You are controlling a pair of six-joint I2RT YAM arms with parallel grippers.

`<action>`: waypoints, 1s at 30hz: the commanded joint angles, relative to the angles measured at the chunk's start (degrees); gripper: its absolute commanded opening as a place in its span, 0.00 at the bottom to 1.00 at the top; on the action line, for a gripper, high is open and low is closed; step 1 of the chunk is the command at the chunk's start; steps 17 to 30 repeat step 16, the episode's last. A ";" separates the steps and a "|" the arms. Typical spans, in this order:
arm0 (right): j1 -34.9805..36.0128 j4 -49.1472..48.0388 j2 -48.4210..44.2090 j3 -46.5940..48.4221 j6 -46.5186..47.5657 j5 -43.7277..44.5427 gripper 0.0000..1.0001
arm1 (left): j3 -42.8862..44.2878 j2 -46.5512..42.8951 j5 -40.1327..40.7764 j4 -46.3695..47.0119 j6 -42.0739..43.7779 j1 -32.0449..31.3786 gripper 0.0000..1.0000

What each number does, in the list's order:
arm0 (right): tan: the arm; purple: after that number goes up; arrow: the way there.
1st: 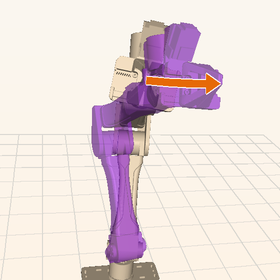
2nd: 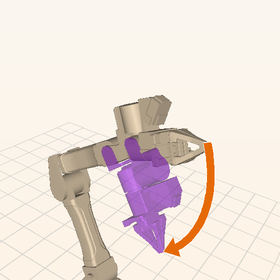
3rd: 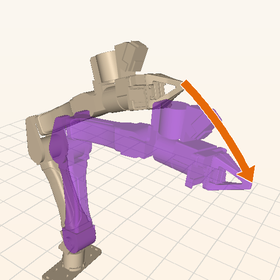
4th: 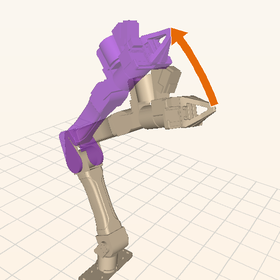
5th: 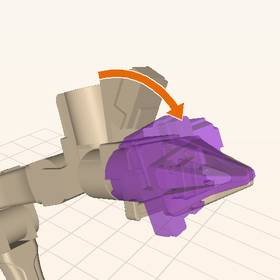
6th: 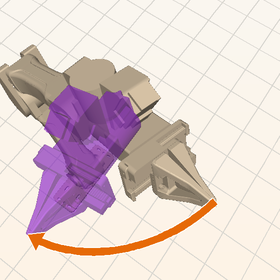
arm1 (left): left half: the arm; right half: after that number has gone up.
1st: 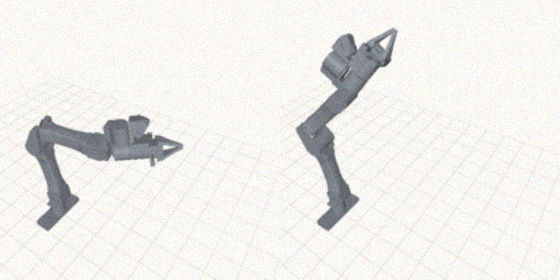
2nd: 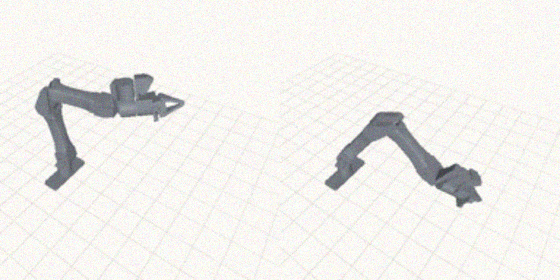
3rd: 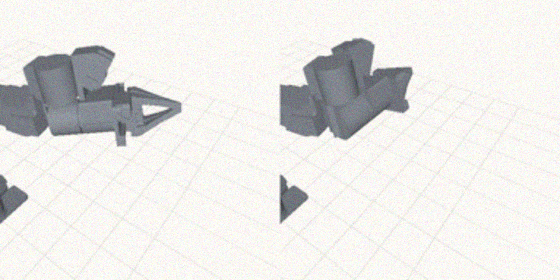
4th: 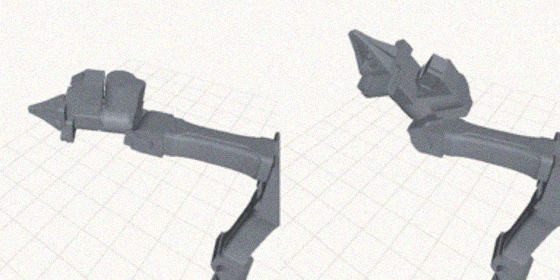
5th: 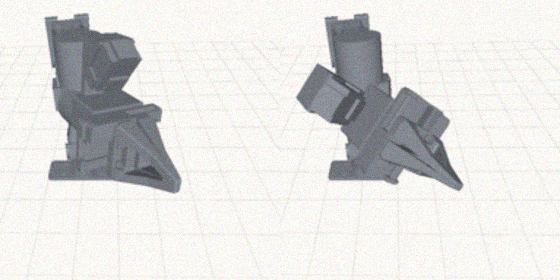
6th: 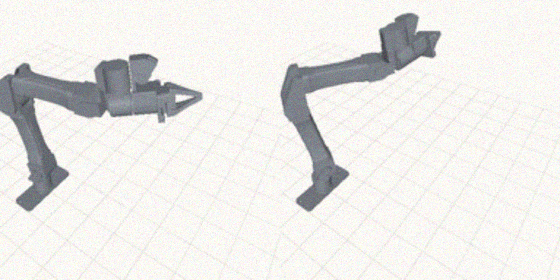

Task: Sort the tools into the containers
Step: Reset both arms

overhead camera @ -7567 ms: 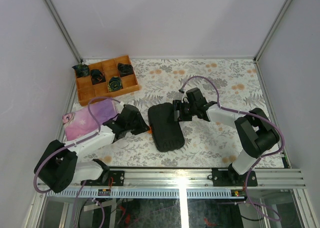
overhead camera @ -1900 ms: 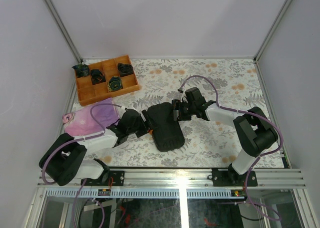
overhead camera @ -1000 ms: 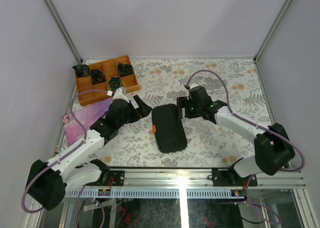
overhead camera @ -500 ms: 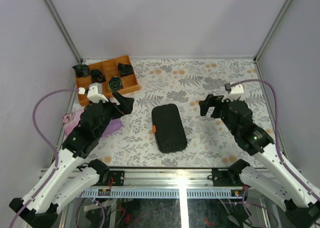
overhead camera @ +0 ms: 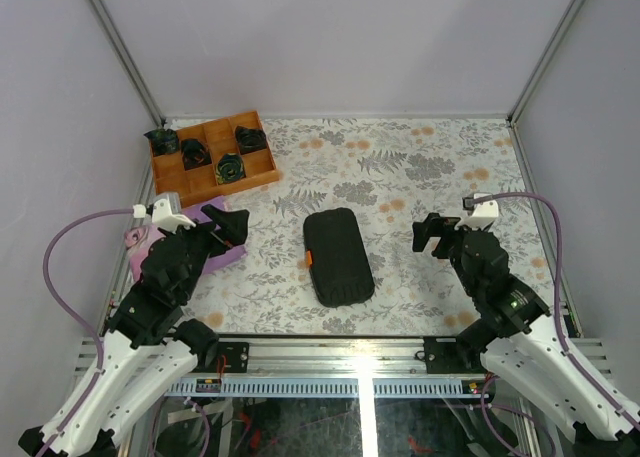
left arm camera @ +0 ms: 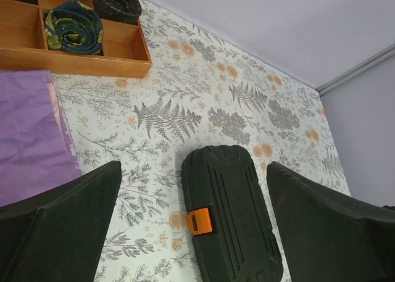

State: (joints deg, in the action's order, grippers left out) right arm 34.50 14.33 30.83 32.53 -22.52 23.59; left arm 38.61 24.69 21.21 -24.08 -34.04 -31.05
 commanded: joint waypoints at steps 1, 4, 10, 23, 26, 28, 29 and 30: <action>0.04 -3.46 -1.12 -0.18 -0.68 2.95 0.99 | -0.05 0.31 2.31 0.17 -1.03 0.33 1.00; 0.04 -3.53 -1.21 -0.28 -0.42 2.75 0.99 | 0.23 1.00 2.59 0.08 -0.95 0.32 1.00; 0.04 -4.21 -0.65 -0.87 -0.02 0.99 0.99 | -0.05 0.86 2.80 0.55 -1.34 0.29 1.00; 0.05 -4.98 -0.10 -1.06 -0.04 1.11 0.99 | 0.00 1.12 3.06 0.65 -1.18 0.29 1.00; 0.05 -4.98 -0.10 -1.06 -0.04 1.11 0.99 | 0.00 1.12 3.06 0.65 -1.18 0.29 1.00; 0.05 -4.98 -0.10 -1.06 -0.04 1.11 0.99 | 0.00 1.12 3.06 0.65 -1.18 0.29 1.00; 0.05 -4.98 -0.10 -1.06 -0.04 1.11 0.99 | 0.00 1.12 3.06 0.65 -1.18 0.29 1.00; 0.05 -4.98 -0.10 -1.06 -0.04 1.11 0.99 | 0.00 1.12 3.06 0.65 -1.18 0.29 1.00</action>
